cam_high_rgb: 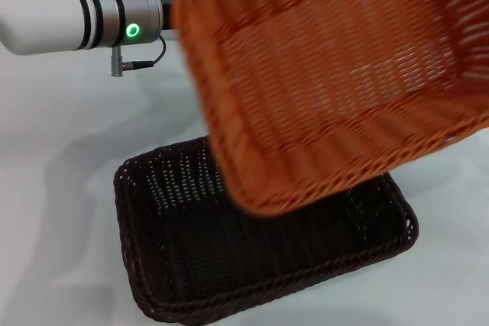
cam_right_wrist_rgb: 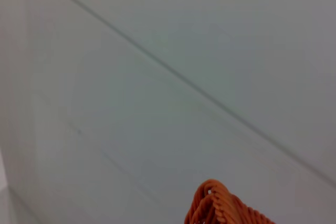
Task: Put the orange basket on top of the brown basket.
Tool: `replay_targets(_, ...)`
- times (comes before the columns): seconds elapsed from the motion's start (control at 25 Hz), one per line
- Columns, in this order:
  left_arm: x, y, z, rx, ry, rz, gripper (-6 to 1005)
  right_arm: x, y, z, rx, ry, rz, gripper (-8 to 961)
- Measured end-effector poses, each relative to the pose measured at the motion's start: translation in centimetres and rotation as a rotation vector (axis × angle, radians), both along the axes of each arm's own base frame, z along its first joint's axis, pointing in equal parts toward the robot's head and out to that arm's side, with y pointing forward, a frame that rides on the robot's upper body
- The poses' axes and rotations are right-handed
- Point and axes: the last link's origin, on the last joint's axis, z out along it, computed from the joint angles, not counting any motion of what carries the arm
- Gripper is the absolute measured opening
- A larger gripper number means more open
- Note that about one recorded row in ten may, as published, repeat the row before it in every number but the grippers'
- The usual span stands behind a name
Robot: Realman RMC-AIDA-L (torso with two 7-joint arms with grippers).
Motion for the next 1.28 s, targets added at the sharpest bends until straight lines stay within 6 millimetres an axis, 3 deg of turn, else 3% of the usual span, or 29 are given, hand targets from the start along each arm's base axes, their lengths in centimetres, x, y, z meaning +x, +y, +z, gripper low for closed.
replay_targets(0.28,-0.4,-0.1,0.0,0.0,-0.007,0.009,862,-1.2,0.0,-4.6,-0.105,-0.018,0.041,169)
replay_targets(0.52,-0.5,-0.1,0.0,0.005,-0.002,0.009,862,-1.1,-0.8,-7.1,-0.171,-0.036,0.036,168)
replay_targets(0.92,-0.5,-0.1,0.0,0.007,0.002,0.005,862,0.2,-1.0,-9.3,-0.268,-0.117,-0.042,211)
replay_targets(1.28,-0.6,-0.1,-0.1,0.009,0.008,0.0,862,2.0,-1.4,-8.5,-0.28,-0.14,-0.108,408)
